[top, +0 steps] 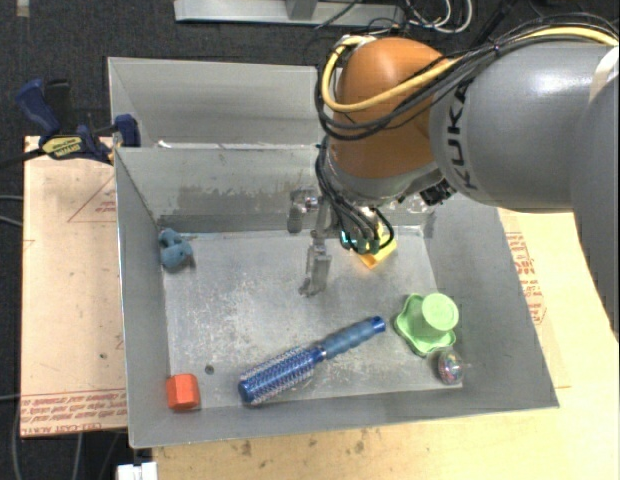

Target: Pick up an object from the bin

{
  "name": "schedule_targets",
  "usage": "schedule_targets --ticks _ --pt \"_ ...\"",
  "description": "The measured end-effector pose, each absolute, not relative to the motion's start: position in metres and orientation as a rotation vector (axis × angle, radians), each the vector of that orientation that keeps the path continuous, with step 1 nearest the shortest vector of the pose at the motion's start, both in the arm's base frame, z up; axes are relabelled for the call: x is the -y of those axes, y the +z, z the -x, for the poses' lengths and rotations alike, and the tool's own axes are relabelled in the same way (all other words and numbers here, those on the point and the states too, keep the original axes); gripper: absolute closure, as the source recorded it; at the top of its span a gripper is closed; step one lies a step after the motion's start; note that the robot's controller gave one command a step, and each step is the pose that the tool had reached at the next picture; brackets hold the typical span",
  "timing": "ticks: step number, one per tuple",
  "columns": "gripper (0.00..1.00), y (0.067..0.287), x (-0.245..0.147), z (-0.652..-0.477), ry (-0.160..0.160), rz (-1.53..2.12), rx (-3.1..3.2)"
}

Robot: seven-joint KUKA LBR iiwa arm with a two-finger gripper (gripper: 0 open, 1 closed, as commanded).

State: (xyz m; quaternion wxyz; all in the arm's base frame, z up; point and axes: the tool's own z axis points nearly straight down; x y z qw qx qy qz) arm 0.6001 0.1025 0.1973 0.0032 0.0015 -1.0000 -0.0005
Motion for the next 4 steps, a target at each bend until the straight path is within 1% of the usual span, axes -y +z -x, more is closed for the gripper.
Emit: schedule_targets --ticks 1,2,3,4 --pt "0.00 0.070 -0.115 -0.500 -0.002 -0.313 3.120" --pt "0.00 0.100 -0.105 -0.487 -0.001 -0.659 3.072" --pt "0.00 0.106 -0.087 -0.482 -0.001 -0.753 3.049" --pt "0.00 0.071 -0.075 -0.489 -0.001 -0.676 3.083"
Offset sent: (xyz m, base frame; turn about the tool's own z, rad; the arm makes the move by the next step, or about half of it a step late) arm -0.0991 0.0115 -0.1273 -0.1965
